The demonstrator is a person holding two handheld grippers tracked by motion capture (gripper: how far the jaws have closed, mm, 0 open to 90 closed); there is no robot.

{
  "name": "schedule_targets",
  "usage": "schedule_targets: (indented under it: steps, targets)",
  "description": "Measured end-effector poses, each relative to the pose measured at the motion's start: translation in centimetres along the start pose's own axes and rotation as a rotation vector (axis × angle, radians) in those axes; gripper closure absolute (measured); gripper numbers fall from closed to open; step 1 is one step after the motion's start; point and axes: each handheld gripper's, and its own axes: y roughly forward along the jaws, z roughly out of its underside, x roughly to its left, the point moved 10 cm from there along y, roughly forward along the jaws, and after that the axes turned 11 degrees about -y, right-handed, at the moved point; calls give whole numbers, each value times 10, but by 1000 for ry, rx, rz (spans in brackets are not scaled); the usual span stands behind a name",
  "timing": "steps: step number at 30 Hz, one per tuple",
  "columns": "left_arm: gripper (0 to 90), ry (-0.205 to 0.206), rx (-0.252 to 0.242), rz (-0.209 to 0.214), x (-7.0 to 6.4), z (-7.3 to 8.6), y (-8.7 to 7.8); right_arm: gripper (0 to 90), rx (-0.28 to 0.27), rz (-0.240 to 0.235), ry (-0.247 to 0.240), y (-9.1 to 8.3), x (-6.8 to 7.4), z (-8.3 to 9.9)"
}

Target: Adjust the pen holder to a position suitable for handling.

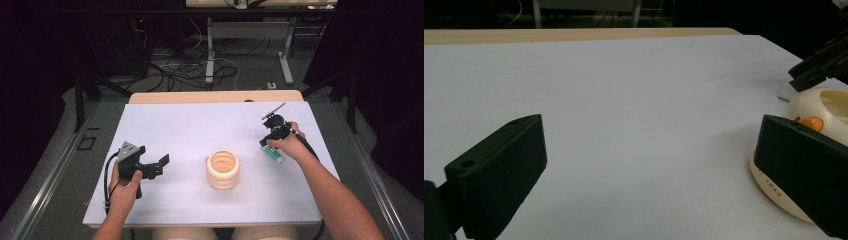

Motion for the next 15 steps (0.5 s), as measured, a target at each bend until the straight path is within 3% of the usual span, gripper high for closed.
schedule_targets:
  steps: [8, 15]
  targets:
    - [3, 1, -3, -1, 0, 0, 0, 504, 32, -12, 28, 4, 1, 5]
    - [3, 1, -3, -1, 0, 0, 0, 515, 50, -32, 15, 8, 1, 9]
